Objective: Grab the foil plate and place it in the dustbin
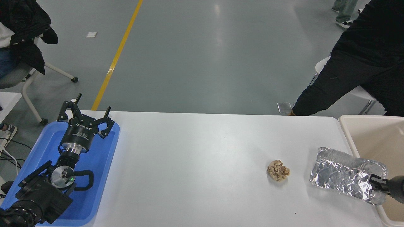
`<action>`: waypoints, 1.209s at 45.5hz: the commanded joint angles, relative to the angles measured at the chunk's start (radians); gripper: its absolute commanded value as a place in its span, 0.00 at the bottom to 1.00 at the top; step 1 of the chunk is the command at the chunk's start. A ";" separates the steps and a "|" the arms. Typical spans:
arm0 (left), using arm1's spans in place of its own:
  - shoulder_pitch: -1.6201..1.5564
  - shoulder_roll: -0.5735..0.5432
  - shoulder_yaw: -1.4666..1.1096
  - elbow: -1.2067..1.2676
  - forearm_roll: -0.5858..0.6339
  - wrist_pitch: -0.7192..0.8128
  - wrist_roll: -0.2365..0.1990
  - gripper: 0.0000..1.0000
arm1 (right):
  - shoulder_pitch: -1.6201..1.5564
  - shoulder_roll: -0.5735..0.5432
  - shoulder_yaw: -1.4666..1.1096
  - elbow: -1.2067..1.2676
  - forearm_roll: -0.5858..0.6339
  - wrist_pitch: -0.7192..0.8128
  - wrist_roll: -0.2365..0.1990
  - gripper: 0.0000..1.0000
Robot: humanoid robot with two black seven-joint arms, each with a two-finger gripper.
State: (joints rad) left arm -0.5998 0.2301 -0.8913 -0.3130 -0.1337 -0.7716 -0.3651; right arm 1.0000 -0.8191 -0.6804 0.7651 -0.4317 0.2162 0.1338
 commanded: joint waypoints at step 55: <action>0.000 0.000 0.000 0.000 0.000 0.000 0.000 1.00 | 0.993 -0.094 -0.476 0.217 -0.093 0.446 -0.039 0.00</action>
State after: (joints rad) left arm -0.5998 0.2297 -0.8913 -0.3129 -0.1334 -0.7716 -0.3646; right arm 1.9831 -0.9234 -1.1329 0.9945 -0.5245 0.6638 0.0970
